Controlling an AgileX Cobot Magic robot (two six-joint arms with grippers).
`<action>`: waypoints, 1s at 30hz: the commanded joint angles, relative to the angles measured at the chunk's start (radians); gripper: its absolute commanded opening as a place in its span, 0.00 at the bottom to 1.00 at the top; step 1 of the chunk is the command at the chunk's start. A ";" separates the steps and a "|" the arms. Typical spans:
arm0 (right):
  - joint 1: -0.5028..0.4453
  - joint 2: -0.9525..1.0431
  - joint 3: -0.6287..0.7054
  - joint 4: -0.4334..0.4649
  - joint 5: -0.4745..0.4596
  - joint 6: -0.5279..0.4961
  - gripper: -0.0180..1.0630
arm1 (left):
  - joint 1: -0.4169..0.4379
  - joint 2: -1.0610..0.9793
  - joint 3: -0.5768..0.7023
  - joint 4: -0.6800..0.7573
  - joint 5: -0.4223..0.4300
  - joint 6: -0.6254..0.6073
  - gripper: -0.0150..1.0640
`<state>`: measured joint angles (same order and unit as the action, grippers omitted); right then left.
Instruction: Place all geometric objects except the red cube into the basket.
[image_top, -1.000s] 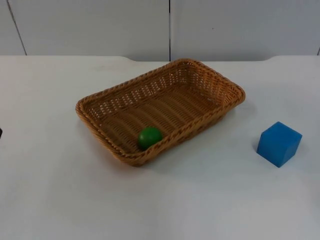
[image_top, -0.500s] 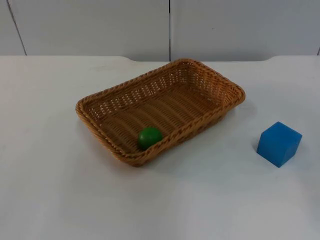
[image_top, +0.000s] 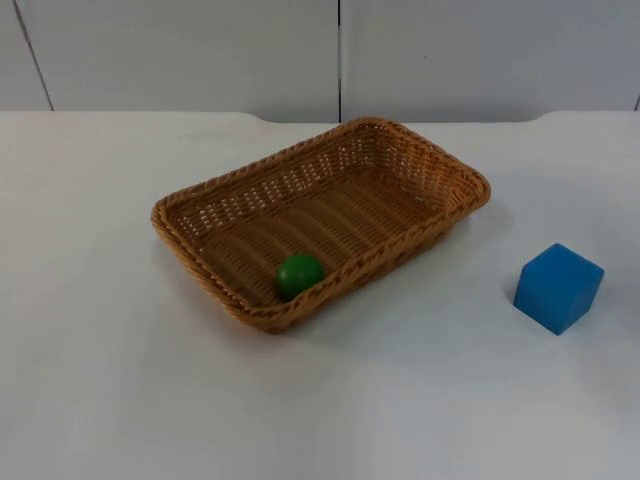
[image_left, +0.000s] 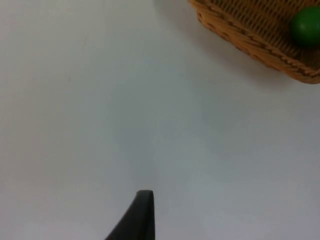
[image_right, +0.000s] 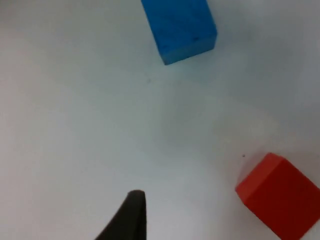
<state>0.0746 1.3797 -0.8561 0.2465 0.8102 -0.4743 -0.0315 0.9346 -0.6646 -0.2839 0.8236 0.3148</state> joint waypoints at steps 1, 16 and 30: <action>0.033 0.043 -0.022 -0.019 -0.002 -0.016 0.99 | -0.007 -0.005 0.003 0.004 -0.010 -0.009 0.99; 0.250 0.445 -0.243 -0.222 -0.200 0.040 0.99 | -0.007 -0.005 0.003 0.002 -0.010 -0.009 0.99; 0.250 0.649 -0.279 -0.207 -0.346 0.067 0.98 | -0.007 -0.005 0.003 -0.004 -0.025 -0.009 0.99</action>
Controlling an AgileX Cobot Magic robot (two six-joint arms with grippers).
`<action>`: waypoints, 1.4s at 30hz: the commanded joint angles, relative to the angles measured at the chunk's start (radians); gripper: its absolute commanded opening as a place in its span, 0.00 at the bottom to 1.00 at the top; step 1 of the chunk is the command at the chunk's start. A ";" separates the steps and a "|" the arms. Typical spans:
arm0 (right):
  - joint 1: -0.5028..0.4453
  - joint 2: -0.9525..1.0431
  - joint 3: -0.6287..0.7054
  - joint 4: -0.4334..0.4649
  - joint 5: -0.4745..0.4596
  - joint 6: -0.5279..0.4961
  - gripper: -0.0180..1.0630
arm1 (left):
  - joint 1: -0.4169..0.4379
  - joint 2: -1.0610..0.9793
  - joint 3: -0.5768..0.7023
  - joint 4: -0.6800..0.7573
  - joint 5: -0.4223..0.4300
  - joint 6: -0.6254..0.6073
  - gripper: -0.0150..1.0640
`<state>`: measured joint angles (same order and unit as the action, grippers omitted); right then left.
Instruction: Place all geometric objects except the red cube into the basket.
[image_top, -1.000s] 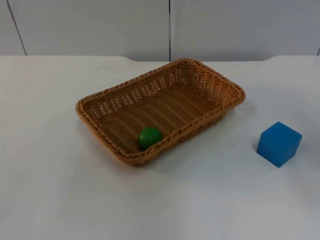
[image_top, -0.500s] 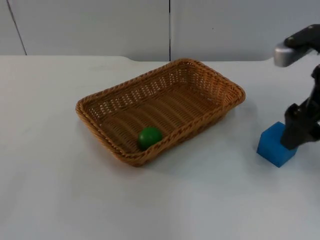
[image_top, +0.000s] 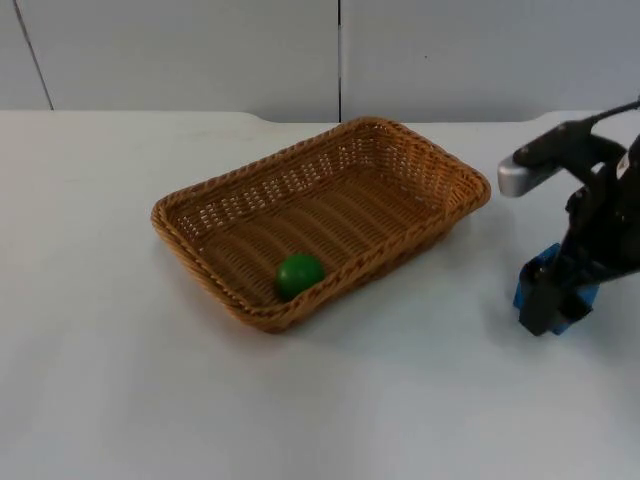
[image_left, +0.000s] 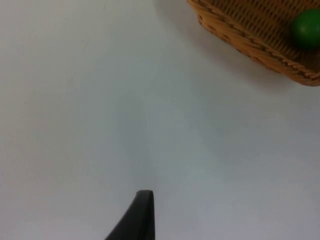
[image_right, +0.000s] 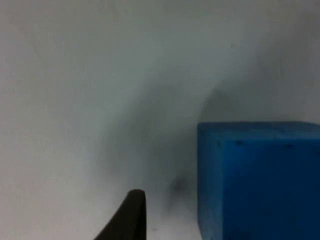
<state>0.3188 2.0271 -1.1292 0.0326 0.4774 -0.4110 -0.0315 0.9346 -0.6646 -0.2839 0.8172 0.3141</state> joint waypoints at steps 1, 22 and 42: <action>0.005 0.004 -0.006 0.007 -0.013 0.003 0.96 | -0.007 -0.005 0.003 -0.004 -0.022 -0.008 0.99; 0.005 -0.347 -0.007 0.022 0.251 0.076 0.02 | -0.007 -0.005 0.003 -0.011 -0.019 -0.008 0.99; 0.005 -0.396 -0.115 0.139 0.292 0.077 0.02 | -0.007 -0.005 0.003 -0.019 -0.021 -0.008 0.99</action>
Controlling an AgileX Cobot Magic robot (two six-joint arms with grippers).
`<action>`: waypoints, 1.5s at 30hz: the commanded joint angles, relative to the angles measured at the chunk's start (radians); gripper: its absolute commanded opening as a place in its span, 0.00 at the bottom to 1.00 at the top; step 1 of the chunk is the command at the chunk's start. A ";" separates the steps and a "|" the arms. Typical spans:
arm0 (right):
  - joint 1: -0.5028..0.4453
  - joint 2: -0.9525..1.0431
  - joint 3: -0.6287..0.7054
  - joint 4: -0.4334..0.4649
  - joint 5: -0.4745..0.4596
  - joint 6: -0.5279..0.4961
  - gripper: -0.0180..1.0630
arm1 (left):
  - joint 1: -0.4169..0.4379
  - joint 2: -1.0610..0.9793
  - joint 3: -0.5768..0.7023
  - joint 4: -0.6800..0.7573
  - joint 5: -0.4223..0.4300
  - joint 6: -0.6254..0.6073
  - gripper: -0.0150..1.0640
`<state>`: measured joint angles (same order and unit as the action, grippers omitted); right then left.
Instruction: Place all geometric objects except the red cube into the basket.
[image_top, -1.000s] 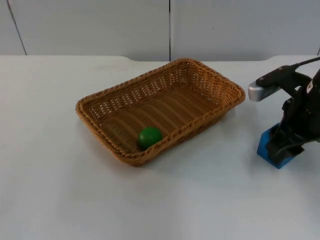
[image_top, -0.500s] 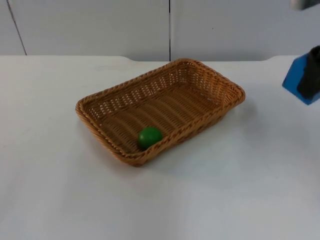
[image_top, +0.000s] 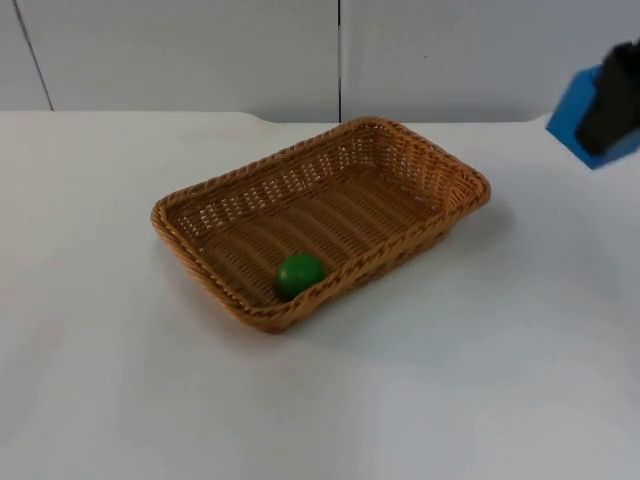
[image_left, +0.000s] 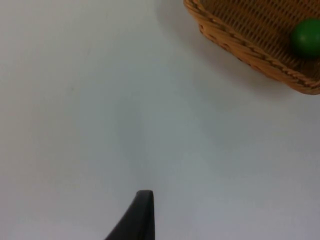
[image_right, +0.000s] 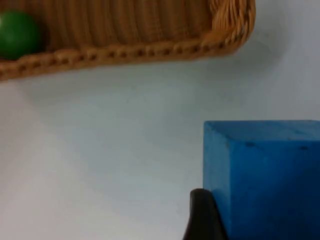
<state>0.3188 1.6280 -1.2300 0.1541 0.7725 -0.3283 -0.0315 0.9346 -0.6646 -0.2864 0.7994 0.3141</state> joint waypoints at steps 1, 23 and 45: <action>0.010 0.030 -0.049 0.035 0.021 -0.006 0.02 | -0.007 -0.005 0.003 -0.017 -0.003 -0.008 0.99; 0.205 0.640 -0.637 -0.072 -0.019 -0.020 0.02 | -0.007 -0.005 0.003 -0.034 -0.002 -0.008 0.99; 0.203 0.603 -0.637 -0.047 -0.009 -0.020 0.74 | -0.007 -0.005 0.003 -0.034 -0.003 -0.008 0.99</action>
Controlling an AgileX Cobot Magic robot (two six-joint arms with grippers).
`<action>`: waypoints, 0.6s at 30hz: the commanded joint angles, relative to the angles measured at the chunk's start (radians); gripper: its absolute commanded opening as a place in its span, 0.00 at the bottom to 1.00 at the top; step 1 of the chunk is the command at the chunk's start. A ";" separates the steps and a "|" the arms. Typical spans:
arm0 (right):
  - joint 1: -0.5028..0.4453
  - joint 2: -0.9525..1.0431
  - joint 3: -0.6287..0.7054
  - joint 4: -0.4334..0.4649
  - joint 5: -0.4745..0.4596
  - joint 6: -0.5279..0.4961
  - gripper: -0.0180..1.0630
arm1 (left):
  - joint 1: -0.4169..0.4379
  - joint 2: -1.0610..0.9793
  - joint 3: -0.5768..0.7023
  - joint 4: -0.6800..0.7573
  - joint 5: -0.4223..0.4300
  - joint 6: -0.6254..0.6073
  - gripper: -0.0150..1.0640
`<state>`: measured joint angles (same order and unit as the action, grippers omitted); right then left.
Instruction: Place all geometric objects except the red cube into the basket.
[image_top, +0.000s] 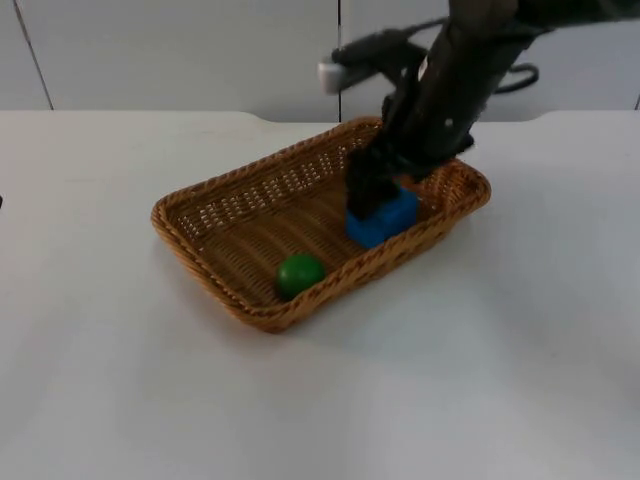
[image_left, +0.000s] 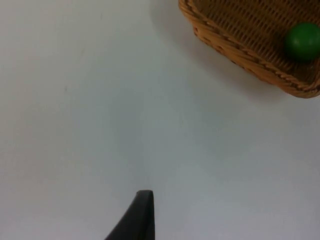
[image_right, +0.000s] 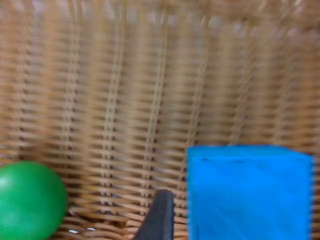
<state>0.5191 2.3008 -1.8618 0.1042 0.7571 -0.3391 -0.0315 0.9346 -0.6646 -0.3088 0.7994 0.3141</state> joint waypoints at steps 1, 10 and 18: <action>0.003 -0.070 -0.005 0.003 0.006 -0.010 0.74 | -0.007 -0.005 0.003 -0.012 -0.003 -0.008 0.99; 0.003 -0.283 -0.005 0.003 0.126 -0.010 0.74 | -0.007 -0.005 0.003 -0.012 -0.003 -0.008 0.99; 0.003 -0.393 -0.001 0.037 0.231 0.018 0.74 | -0.007 -0.008 0.003 -0.016 -0.003 -0.006 0.99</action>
<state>0.5191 1.9296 -1.8618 0.1261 0.9782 -0.3286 -0.0315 0.9328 -0.6646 -0.3088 0.7994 0.3141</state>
